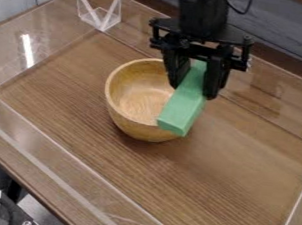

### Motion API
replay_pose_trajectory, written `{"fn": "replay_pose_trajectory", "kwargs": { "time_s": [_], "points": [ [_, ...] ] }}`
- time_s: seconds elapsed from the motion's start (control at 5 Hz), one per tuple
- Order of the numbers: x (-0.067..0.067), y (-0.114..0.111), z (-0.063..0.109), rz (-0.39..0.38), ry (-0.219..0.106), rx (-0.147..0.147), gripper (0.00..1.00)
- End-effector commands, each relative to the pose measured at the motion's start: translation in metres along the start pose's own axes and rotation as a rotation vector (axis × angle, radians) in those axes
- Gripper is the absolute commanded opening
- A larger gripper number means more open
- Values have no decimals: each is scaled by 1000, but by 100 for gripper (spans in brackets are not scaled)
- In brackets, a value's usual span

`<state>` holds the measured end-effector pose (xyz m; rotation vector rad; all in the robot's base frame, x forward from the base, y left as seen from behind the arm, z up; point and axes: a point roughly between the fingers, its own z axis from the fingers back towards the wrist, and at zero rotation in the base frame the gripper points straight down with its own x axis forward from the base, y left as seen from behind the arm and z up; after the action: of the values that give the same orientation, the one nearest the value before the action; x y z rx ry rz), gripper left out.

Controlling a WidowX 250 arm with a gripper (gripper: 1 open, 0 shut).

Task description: Put the green block in the brown bowl

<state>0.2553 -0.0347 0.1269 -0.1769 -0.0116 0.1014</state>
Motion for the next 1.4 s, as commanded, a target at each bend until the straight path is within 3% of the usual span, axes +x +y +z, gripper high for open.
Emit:
{"fn": "replay_pose_trajectory", "kwargs": {
  "time_s": [0.0,0.4,1.2],
  "points": [
    [2,-4,14,-11,-57,-11,0],
    [10,19,14,-3,-73,-10,0],
    [16,34,2,12,-76,-14,0]
  ]
}}
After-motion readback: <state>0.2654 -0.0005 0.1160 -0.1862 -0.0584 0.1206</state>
